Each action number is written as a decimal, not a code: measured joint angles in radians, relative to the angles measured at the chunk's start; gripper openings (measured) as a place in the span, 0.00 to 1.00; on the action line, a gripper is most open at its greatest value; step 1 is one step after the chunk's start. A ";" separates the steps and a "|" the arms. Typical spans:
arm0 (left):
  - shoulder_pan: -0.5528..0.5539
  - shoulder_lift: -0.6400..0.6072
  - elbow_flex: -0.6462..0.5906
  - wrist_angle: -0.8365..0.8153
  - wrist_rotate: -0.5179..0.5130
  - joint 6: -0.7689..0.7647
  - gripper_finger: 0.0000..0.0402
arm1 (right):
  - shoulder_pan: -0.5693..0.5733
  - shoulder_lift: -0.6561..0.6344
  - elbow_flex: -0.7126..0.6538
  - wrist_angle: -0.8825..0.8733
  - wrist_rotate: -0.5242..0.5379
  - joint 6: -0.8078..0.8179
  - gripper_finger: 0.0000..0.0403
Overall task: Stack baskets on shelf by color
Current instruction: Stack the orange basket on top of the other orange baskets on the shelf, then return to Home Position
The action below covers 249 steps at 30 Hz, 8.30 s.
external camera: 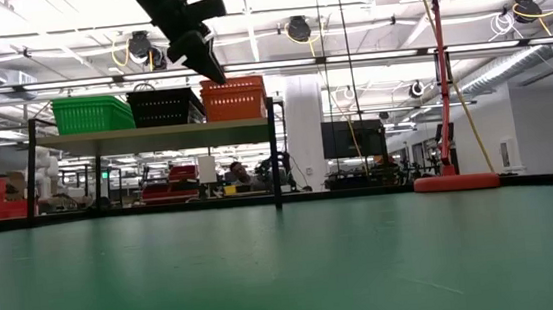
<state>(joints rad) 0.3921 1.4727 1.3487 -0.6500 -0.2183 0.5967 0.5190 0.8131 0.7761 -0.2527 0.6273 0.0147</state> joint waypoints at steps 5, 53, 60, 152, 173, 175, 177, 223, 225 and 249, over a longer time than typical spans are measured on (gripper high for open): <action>-0.035 -0.044 0.000 0.008 -0.050 -0.019 0.38 | 0.000 0.000 0.000 -0.002 0.000 0.000 0.00; -0.368 -0.406 -1.011 1.288 0.248 -0.441 0.02 | -0.421 0.002 -0.607 0.762 -0.450 -0.207 0.00; -0.385 -0.406 -1.156 1.501 0.245 -0.533 0.03 | -0.461 0.002 -0.660 0.828 -0.480 -0.192 0.00; -0.481 -1.134 -1.305 0.939 0.132 -0.424 0.01 | -0.473 -0.808 -0.761 0.289 -0.554 -0.237 0.00; -0.343 -1.466 -1.339 0.776 0.299 -0.415 0.01 | -0.473 -0.808 -0.761 0.289 -0.552 -0.237 0.00; -0.332 -1.469 -1.336 0.757 0.300 -0.421 0.01 | -0.473 -0.808 -0.761 0.289 -0.551 -0.237 0.00; -0.319 -1.468 -1.336 0.738 0.300 -0.425 0.02 | -0.473 -0.808 -0.761 0.289 -0.551 -0.237 0.00; -0.273 -1.452 -1.335 0.664 0.296 -0.440 0.09 | -0.473 -0.808 -0.762 0.293 -0.551 -0.237 0.00; -0.273 -1.452 -1.335 0.664 0.296 -0.440 0.09 | -0.473 -0.808 -0.762 0.293 -0.551 -0.237 0.00; -0.273 -1.452 -1.335 0.664 0.296 -0.440 0.09 | -0.473 -0.808 -0.762 0.293 -0.551 -0.237 0.00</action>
<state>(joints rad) 0.1196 0.0212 0.0135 0.0143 0.0772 0.1562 0.0457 0.0051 0.0143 0.0402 0.0765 -0.2218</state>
